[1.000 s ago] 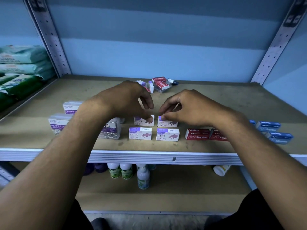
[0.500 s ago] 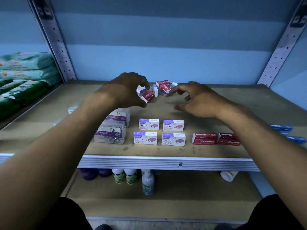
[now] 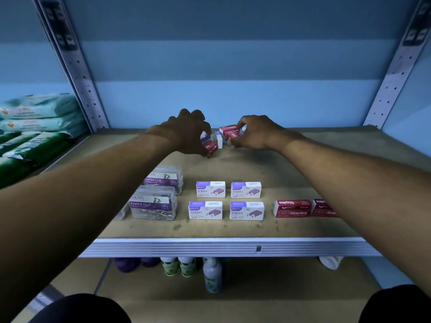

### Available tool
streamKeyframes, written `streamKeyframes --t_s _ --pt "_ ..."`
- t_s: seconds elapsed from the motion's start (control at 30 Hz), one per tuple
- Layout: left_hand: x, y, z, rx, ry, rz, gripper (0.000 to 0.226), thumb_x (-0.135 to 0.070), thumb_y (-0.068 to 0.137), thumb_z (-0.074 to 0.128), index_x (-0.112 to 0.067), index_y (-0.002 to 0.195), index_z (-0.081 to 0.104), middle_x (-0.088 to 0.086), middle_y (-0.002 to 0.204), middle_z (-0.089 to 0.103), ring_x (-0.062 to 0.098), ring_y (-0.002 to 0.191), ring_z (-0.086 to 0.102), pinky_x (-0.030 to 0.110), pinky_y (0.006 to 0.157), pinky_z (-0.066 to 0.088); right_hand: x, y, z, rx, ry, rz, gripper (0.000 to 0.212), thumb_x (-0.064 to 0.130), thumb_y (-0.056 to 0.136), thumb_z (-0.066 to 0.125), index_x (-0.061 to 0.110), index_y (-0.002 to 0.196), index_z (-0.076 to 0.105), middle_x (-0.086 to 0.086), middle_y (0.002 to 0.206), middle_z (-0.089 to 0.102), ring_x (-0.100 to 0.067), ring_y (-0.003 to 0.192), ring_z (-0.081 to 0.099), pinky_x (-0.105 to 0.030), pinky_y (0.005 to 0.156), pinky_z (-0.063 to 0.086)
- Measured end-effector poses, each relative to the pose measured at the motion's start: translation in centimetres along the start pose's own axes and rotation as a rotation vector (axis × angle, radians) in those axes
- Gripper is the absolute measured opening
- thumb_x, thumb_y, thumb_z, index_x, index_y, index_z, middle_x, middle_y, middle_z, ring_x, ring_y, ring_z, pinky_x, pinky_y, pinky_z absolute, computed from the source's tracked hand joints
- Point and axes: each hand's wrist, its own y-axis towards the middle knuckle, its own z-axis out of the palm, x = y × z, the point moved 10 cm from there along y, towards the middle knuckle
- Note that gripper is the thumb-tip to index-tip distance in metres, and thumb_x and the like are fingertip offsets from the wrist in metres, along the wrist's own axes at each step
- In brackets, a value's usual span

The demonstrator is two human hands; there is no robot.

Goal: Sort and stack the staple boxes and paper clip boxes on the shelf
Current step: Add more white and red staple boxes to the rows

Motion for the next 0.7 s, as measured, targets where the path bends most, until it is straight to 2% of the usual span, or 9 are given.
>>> streamKeyframes --t_s 0.13,0.27,0.33,0.43,0.53,0.63,0.7 --pt "0.6 0.3 0.9 0.035 0.057 0.001 0.062 -0.055 0.078 0.07 -0.036 0.133 0.049 -0.001 0.155 0.025 0.029 0.143 0.021 0.048 0.106 0.034 0.4 0.7 0.6 0.011 -0.026 0.016 0.044 0.044 0.087 0.068 0.014 0.119 0.065 -0.007 0.119 0.064 -0.024 0.105 0.06 -0.035 0.089 0.05" --pt "1.2 0.6 1.8 0.049 0.138 0.046 0.071 -0.06 0.079 0.065 -0.042 0.142 0.038 -0.002 0.16 0.014 0.031 0.148 0.01 0.051 0.11 0.029 0.5 1.1 1.1 -0.001 -0.038 0.03 0.044 0.046 0.088 0.067 0.015 0.12 0.065 -0.006 0.118 0.064 -0.023 0.102 0.059 -0.032 0.076 0.047" --pt "1.3 0.7 1.9 0.048 0.149 0.061 0.072 -0.062 0.08 0.063 -0.043 0.143 0.036 -0.002 0.161 0.011 0.031 0.149 0.006 0.053 0.112 0.026 0.3 1.2 1.1 -0.024 -0.037 0.043 0.043 0.045 0.088 0.067 0.016 0.119 0.065 -0.005 0.117 0.064 -0.024 0.101 0.06 -0.031 0.075 0.047" --pt "1.1 1.0 2.0 0.039 0.155 0.084 0.066 -0.064 0.081 0.06 -0.044 0.141 0.039 -0.003 0.161 0.01 0.03 0.149 0.006 0.054 0.113 0.023 0.3 1.3 1.0 -0.06 -0.03 0.043 0.035 0.036 0.089 0.065 0.016 0.117 0.066 -0.006 0.121 0.065 -0.025 0.103 0.061 -0.032 0.08 0.05" --pt "0.6 1.3 2.3 0.05 0.191 0.095 0.061 -0.064 0.083 0.057 -0.045 0.139 0.041 -0.003 0.161 0.009 0.031 0.148 0.005 0.054 0.114 0.022 0.3 1.3 1.0 -0.045 -0.006 0.026 0.037 0.028 0.09 0.067 0.018 0.125 0.064 -0.006 0.131 0.061 -0.025 0.115 0.058 -0.029 0.083 0.045" --pt "-0.1 1.5 2.4 0.076 0.215 0.113 0.056 -0.062 0.085 0.057 -0.045 0.137 0.043 -0.002 0.161 0.012 0.03 0.148 0.007 0.054 0.113 0.022 0.1 1.2 0.9 -0.025 0.001 0.014 0.044 0.032 0.087 0.073 0.019 0.128 0.062 -0.006 0.133 0.06 -0.024 0.117 0.057 -0.029 0.085 0.044" --pt "-0.5 1.6 2.0 0.073 0.222 0.134 0.056 -0.06 0.084 0.06 -0.042 0.135 0.047 -0.001 0.157 0.02 0.029 0.145 0.015 0.053 0.111 0.027 -0.1 1.0 0.7 -0.019 -0.002 0.002 0.041 0.036 0.085 0.075 0.018 0.121 0.067 -0.005 0.128 0.063 -0.023 0.112 0.059 -0.028 0.085 0.045"
